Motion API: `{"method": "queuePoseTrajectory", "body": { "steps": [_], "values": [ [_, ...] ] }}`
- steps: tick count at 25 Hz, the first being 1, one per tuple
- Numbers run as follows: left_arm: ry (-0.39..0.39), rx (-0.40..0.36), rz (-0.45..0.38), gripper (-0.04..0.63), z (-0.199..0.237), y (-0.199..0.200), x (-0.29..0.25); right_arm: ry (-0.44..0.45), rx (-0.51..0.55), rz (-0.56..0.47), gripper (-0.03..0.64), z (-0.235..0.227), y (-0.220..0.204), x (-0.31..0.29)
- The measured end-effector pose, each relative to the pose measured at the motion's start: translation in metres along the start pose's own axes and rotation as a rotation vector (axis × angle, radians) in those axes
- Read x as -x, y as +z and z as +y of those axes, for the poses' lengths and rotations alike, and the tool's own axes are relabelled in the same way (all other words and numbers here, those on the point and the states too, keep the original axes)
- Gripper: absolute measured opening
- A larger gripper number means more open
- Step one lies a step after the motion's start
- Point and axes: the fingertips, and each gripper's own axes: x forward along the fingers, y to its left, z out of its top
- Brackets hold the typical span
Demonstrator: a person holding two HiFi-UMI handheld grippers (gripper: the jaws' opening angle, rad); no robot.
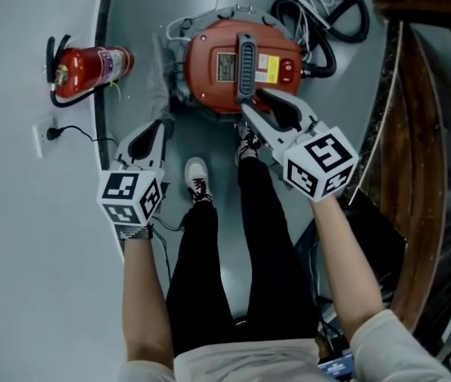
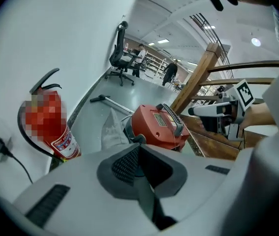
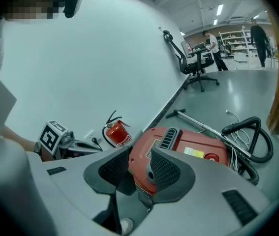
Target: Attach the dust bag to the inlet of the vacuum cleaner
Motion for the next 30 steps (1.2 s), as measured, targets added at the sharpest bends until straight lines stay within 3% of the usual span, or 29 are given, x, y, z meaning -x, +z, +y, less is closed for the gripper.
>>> {"method": "queuePoseTrajectory", "body": {
  "steps": [3,5,8,14,21,24,30],
  "values": [
    [-0.005,-0.013,0.005,0.001,-0.005,0.012,0.015,0.003,0.072,-0.014,0.136,0.017,0.019,0.011],
    [-0.007,-0.048,0.009,0.000,-0.009,0.020,0.027,-0.009,0.124,-0.023,0.073,0.027,0.032,0.020],
    [-0.009,-0.099,0.012,0.000,-0.017,0.031,0.048,-0.029,0.169,-0.037,0.050,0.043,0.050,0.035],
    [-0.038,-0.154,-0.002,0.000,-0.037,0.060,0.094,-0.065,0.233,-0.074,0.040,0.076,0.087,0.072],
    [-0.099,-0.274,-0.010,0.000,-0.081,0.111,0.148,-0.083,0.255,-0.134,0.035,0.113,0.126,0.127],
    [-0.114,-0.332,-0.037,0.000,-0.097,0.135,0.170,-0.090,0.302,-0.156,0.034,0.129,0.148,0.148],
    [-0.128,-0.377,-0.095,0.000,-0.122,0.169,0.217,-0.113,0.395,-0.191,0.034,0.170,0.186,0.192]
  ]
}}
